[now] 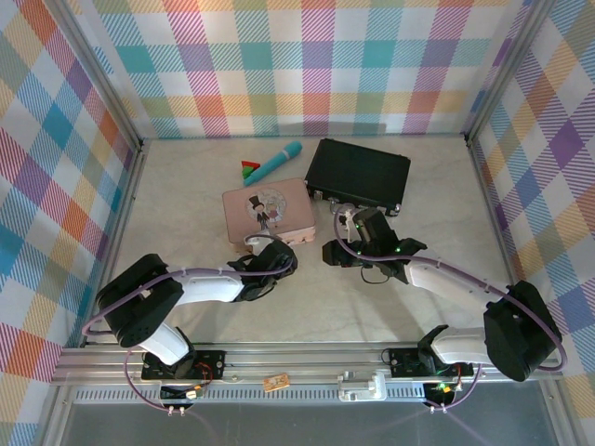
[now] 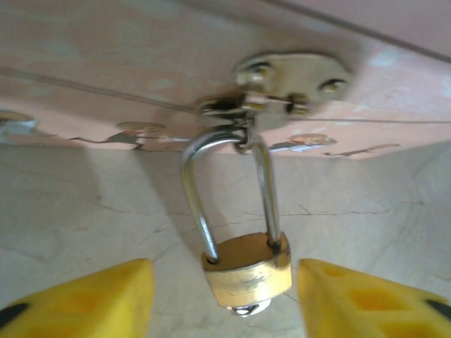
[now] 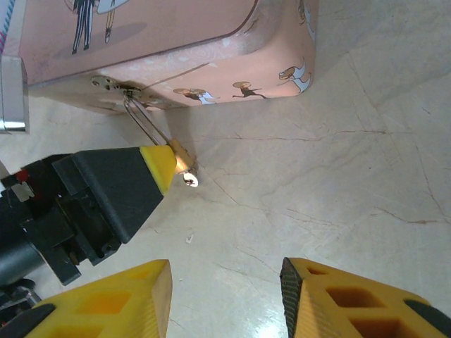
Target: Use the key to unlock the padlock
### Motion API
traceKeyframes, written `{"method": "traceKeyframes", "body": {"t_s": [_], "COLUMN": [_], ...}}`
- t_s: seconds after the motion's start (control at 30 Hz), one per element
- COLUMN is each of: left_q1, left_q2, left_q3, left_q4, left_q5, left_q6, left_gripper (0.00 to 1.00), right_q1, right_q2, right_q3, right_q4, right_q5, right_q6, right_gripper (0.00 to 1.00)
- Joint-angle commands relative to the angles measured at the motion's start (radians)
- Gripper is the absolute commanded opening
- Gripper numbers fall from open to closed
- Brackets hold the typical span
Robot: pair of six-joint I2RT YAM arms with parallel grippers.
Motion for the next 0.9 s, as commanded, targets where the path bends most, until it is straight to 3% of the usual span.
{"method": "traceKeyframes", "body": {"t_s": [0.0, 0.27, 0.37, 0.5, 0.67, 0.87], "left_q1": [0.01, 0.078, 0.126, 0.196, 0.229, 0.222], "left_q2": [-0.095, -0.413, -0.511, -0.597, -0.581, -0.388], "left_q3": [0.001, -0.118, -0.154, -0.198, -0.236, -0.211], "left_q4": [-0.132, -0.17, -0.18, -0.172, -0.039, 0.086], "left_q5": [-0.07, -0.12, -0.102, -0.058, 0.09, 0.209], "left_q6": [-0.025, -0.054, -0.049, -0.029, 0.063, 0.115], "left_gripper": [0.63, 0.82, 0.84, 0.84, 0.79, 0.69], "right_q1": [0.031, 0.145, 0.179, 0.232, 0.238, 0.235], "right_q2": [0.022, 0.159, 0.241, 0.359, 0.407, 0.33], "right_q3": [0.044, 0.157, 0.239, 0.337, 0.364, 0.267], "right_q4": [-0.022, -0.053, -0.094, -0.127, -0.104, -0.038], "right_q5": [0.038, 0.118, 0.127, 0.185, 0.187, 0.285], "right_q6": [-0.064, -0.19, -0.238, -0.293, -0.229, -0.102], "right_gripper": [0.46, 0.52, 0.61, 0.62, 0.63, 0.67]}}
